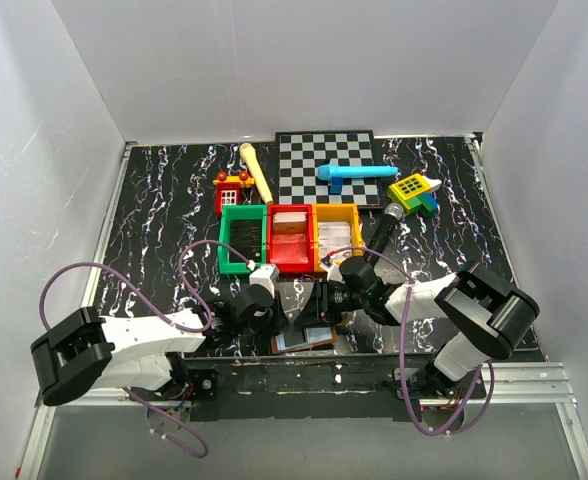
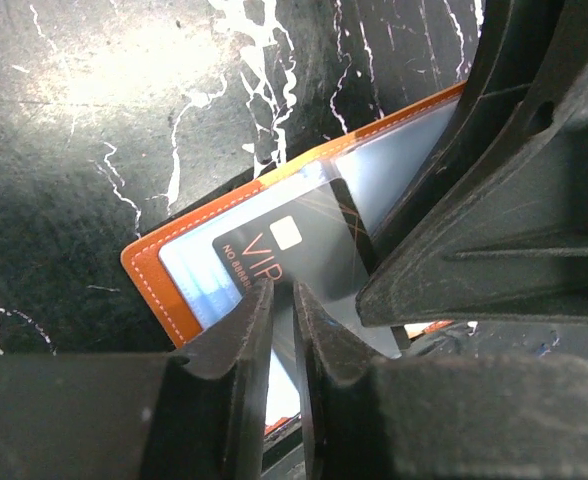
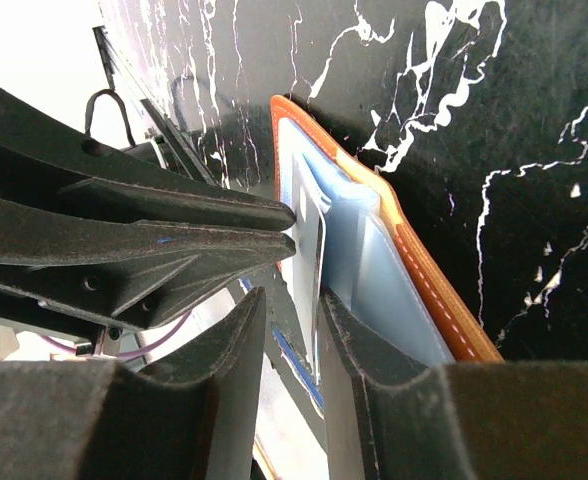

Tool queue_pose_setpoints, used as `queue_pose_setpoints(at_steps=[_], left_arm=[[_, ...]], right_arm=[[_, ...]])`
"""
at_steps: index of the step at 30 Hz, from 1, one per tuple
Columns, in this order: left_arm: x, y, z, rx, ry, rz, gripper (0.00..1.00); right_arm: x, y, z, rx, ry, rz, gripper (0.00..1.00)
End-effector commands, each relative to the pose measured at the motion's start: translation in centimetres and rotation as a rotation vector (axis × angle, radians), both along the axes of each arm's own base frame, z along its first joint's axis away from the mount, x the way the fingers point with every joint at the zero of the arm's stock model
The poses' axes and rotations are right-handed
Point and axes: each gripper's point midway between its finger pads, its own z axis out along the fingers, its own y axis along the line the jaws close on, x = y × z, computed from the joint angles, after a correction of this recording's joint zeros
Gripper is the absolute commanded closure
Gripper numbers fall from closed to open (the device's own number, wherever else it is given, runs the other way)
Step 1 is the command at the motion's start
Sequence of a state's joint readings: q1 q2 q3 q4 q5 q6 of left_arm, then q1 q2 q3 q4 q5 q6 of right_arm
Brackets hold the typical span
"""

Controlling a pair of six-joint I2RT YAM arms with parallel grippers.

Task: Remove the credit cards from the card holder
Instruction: Remove the credit card from the card holder.

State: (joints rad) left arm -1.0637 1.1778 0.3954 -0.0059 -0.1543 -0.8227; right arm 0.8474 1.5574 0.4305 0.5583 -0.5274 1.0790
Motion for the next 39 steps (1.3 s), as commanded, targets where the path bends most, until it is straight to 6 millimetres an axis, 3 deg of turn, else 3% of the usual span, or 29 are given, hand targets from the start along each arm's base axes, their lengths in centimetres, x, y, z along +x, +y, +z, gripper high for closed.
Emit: queue_pose_setpoints(at_steps=[1, 7, 12, 22, 39], left_arm=[[-0.2, 1.0, -0.1, 0.015, -0.011, 0.017, 0.84], [0.0, 1.1, 0.5, 0.001, -0.022, 0.026, 0.74], [0.0, 1.5, 1.0, -0.011, -0.030, 0.046, 0.74], [-0.2, 2.4, 0.1, 0.028, -0.014, 0.065, 0.98], [-0.4, 1.0, -0.9, 0.053, 0.016, -0.004, 1.00]], right_arm=[[0.7, 1.5, 2.2, 0.078, -0.047, 0.015, 0.66], [0.8, 1.5, 2.1, 0.073, -0.047, 0.012, 0.66], [0.7, 1.5, 2.0, 0.070, -0.046, 0.014, 0.65], [0.8, 1.5, 2.1, 0.069, -0.049, 0.016, 0.65], [0.7, 1.6, 2.1, 0.069, -0.048, 0.026, 0.63]])
